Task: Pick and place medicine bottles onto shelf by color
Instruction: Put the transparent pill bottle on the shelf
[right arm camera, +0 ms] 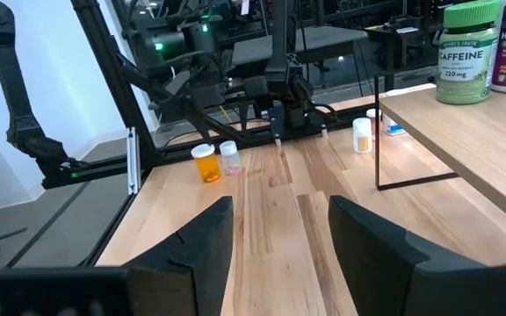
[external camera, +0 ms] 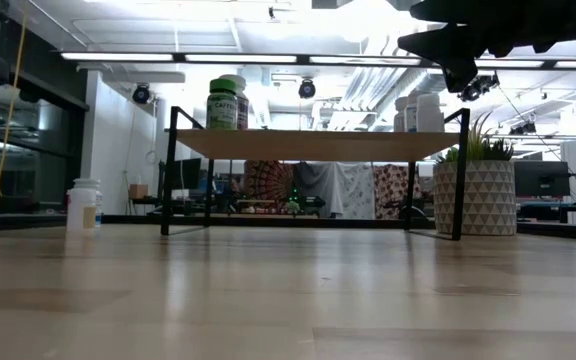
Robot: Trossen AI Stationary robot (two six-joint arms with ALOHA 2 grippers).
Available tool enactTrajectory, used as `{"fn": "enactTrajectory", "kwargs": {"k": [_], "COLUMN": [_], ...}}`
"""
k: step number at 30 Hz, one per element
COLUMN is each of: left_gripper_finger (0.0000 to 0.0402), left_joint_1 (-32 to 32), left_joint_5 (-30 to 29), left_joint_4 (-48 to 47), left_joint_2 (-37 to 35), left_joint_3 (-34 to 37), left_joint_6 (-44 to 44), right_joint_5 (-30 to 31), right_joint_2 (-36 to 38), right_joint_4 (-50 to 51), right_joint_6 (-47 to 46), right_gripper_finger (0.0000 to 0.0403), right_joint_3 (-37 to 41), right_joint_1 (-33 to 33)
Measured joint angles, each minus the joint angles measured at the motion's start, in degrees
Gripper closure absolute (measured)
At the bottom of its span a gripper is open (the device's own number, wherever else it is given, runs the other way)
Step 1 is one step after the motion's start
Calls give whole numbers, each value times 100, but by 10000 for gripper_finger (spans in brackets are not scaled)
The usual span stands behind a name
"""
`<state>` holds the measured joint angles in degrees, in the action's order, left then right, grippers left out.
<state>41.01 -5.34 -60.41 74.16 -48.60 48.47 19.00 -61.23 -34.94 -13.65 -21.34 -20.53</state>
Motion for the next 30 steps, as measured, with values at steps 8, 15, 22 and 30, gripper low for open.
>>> {"fn": "enactTrajectory", "kwargs": {"k": [8,15,22,30], "left_gripper_finger": [92,92,92,92], "left_joint_1": [152,191,191,191], "left_joint_5": [20,-14,-16,317], "left_joint_4": [-48,-241,-301,-251], "left_joint_2": [234,292,297,297], "left_joint_3": [2,7,7,7], "left_joint_6": [89,301,343,610], "right_joint_5": [31,31,33,33], "right_joint_2": [0,0,0,0], "right_joint_4": [0,0,0,0], "right_joint_6": [0,0,0,-1], "right_gripper_finger": [224,224,224,224], "right_joint_3": [0,0,0,0], "right_joint_1": [0,0,0,0]}}
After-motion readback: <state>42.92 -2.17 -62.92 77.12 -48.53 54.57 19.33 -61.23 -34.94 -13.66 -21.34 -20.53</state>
